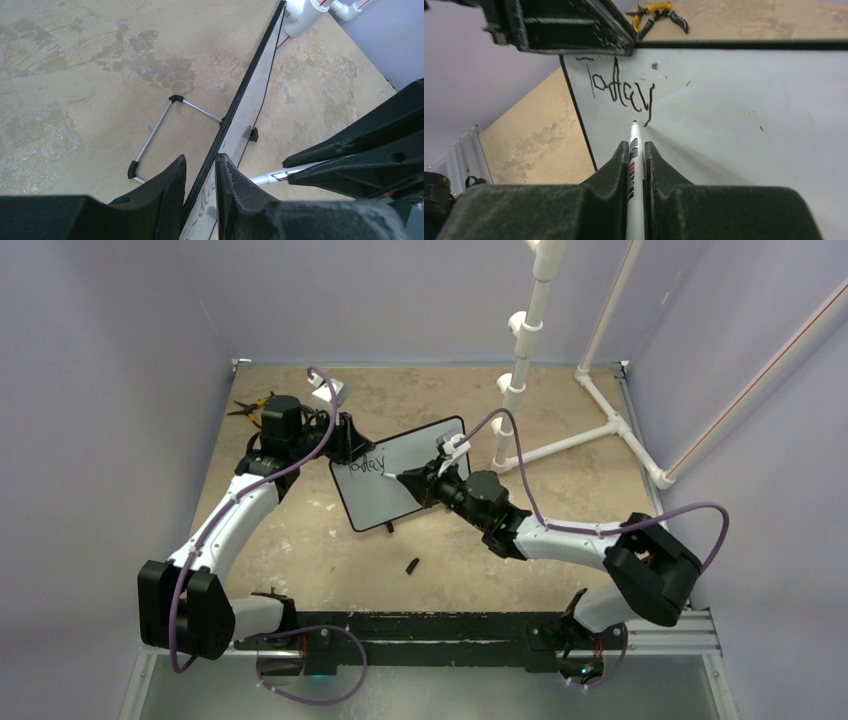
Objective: Write a sentence on the whiteboard
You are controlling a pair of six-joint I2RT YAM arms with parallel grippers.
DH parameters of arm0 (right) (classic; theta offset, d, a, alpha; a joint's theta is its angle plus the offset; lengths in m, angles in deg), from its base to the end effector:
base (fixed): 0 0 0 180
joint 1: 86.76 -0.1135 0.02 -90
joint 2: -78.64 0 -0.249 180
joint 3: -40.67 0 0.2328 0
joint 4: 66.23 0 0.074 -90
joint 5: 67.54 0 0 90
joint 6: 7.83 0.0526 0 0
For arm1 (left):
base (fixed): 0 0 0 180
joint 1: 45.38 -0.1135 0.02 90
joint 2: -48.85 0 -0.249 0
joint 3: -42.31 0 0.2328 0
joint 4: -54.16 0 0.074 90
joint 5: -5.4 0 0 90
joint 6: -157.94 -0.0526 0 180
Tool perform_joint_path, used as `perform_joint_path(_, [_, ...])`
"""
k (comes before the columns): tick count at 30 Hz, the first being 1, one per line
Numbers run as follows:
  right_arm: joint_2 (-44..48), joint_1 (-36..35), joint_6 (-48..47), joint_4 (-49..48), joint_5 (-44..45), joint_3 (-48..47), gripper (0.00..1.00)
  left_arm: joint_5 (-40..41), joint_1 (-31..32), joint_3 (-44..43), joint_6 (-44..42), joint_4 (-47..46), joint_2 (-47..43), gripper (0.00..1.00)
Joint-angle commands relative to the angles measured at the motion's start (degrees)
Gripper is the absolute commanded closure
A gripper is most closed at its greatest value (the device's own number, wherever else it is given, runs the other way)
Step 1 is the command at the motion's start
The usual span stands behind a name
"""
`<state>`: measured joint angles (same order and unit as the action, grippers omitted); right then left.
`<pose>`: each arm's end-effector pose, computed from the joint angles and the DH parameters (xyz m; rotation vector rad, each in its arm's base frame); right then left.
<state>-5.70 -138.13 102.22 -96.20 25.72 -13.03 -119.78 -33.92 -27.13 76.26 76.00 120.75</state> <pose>0.2035 0.2499 0.2412 -0.4032 1.6111 0.9194 0.2702 -0.0857 0.2920 0.4562 1.9543 -0.8321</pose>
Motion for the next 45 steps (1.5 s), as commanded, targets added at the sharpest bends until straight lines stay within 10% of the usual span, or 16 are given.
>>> perform_joint_path(1, [5.5, -0.2, 0.3, -0.3, -0.2, 0.8, 1.00, 0.2, 0.4, 0.9, -1.0, -0.9, 0.1, 0.74])
perform_joint_path(45, [1.7, 4.7, -2.0, 0.3, -0.6, -3.3, 1.00, -0.9, 0.4, 1.7, 0.2, -2.2, 2.2, 0.77])
